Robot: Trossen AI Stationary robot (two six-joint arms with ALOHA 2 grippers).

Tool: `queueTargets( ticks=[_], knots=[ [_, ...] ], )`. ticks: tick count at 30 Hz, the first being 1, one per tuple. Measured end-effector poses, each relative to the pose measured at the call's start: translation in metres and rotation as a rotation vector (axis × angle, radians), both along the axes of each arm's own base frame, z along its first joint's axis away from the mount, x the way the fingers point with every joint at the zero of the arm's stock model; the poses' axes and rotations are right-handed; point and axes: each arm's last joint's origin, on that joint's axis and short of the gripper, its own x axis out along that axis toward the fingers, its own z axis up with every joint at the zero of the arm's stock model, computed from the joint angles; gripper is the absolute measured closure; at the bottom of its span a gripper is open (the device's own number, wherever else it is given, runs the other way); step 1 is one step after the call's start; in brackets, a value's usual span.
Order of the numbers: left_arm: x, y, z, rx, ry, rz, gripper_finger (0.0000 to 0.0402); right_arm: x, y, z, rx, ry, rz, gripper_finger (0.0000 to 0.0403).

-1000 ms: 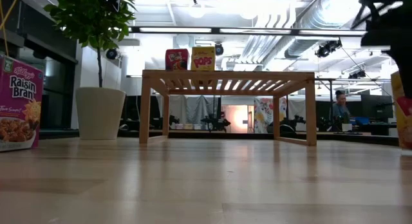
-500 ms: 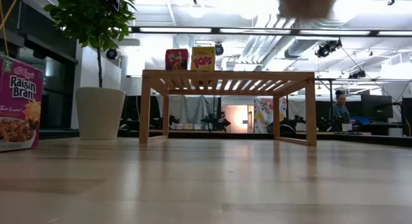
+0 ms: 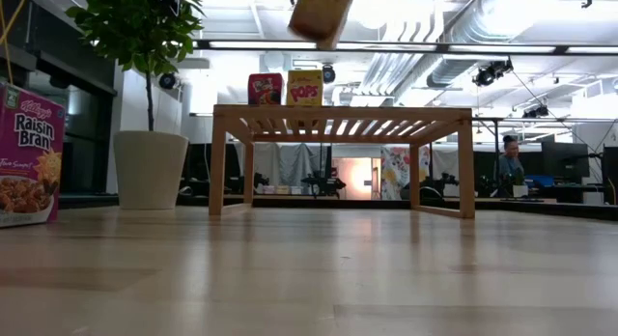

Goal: Stack cereal on shelf
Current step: Align the yellow cereal box with the other yellow cereal box on the shelf

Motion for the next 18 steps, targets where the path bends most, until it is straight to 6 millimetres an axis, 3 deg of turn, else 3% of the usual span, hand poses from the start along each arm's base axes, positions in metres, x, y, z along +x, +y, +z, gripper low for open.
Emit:
queueTargets(
  ticks=[8,14,18],
  knots=[
    [0.0,0.0,-0.001,0.003,0.014,0.0,0.0183,0.038,-0.086,-0.02,-0.031,0.133,0.049,0.0284],
    [0.0,0.0,-0.002,0.004,0.021,0.0,0.0184,0.043,-0.115,-0.057,-0.074,0.275,0.059,0.0284],
    [0.0,0.0,-0.001,0.001,0.013,0.0,0.0183,0.045,-0.12,-0.06,-0.069,0.268,0.061,0.0284]
  ],
)
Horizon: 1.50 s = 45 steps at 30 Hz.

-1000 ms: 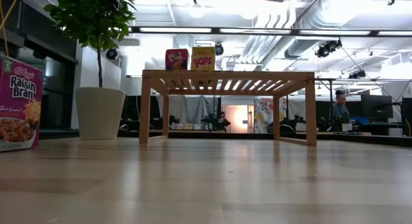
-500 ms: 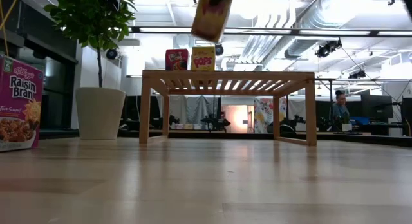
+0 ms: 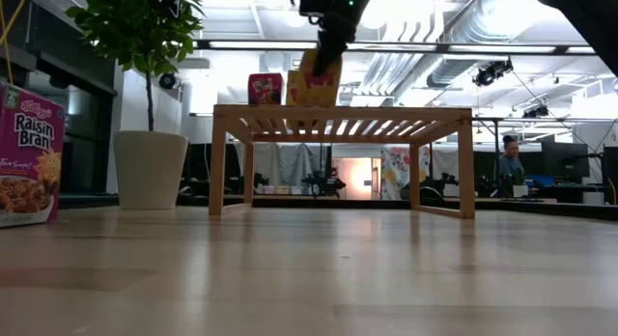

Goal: Stack cereal on shelf
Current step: Align the yellow cereal box with the other yellow cereal box on the shelf

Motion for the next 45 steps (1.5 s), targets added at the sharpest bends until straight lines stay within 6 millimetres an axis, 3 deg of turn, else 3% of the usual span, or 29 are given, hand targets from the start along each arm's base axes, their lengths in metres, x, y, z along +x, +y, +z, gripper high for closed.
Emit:
queueTargets(
  ticks=[13,30,45],
  knots=[
    [0.0,0.0,0.0,0.0,-0.001,0.0,0.0183,0.015,-0.005,-0.004,-0.057,-0.065,0.054,0.0284],
    [0.0,0.0,0.0,0.001,0.001,0.0,0.0184,0.017,-0.006,-0.008,-0.047,-0.059,0.06,0.0282],
    [0.0,0.0,0.0,0.001,0.001,0.0,0.0184,0.018,-0.009,-0.009,-0.136,-0.025,0.021,0.0204]
  ],
)
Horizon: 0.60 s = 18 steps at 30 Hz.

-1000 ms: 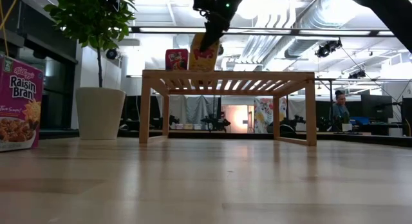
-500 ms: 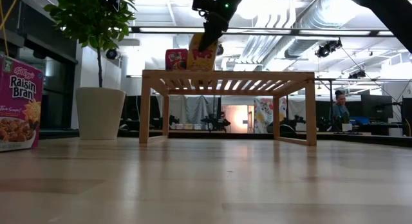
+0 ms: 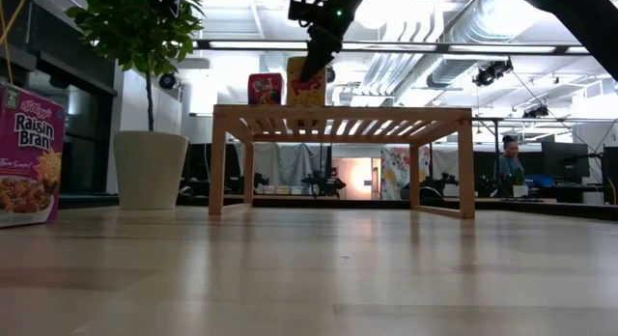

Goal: Stack cereal on shelf
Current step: Align the yellow cereal box with the other yellow cereal box on the shelf

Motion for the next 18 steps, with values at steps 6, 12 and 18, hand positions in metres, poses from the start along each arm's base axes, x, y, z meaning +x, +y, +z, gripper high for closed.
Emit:
queueTargets(
  ticks=[6,12,18],
  knots=[
    [0.0,0.0,0.0,0.001,0.0,0.0,0.0183,0.0011,0.0001,0.0027,-0.01,-0.02,0.028,0.0203],
    [0.0,0.0,-0.0001,0.001,0.001,0.0,0.0183,0.002,0.0005,0.0034,0.003,-0.038,0.044,0.0203],
    [0.0,0.0,-0.0008,0.002,0.008,0.0,0.0183,-0.0011,0.0016,0.0098,-0.003,-0.046,0.042,0.0203]
  ],
)
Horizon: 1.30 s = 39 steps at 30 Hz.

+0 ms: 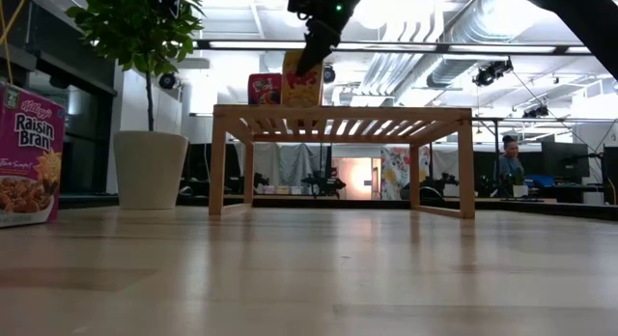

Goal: Stack cereal on shelf
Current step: Align the yellow cereal box with the other yellow cereal box on the shelf

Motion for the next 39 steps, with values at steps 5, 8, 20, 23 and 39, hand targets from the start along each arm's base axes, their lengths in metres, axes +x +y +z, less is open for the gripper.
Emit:
queueTargets(
  ticks=[5,8,20,23,39],
  knots=[
    [0.0,0.0,0.0,0.001,0.002,0.0,0.0184,-0.002,0.001,0.013,-0.003,-0.038,0.0,0.0203],
    [0.0,0.0,0.0,0.0,0.002,0.0,0.0183,-0.004,0.001,0.015,0.04,-0.06,-0.015,0.0203],
    [0.0,0.0,0.0,-0.016,0.0,0.0,0.0183,-0.008,-0.001,0.012,0.012,-0.004,-0.032,0.0203],
    [0.0,0.0,0.0,-0.016,0.001,0.0,0.0183,-0.008,-0.001,0.01,0.016,0.014,-0.035,0.0203],
    [0.0,0.0,0.0,-0.015,0.005,0.0,0.0183,-0.005,-0.002,0.012,0.004,-0.021,-0.01,0.0203]
  ],
)
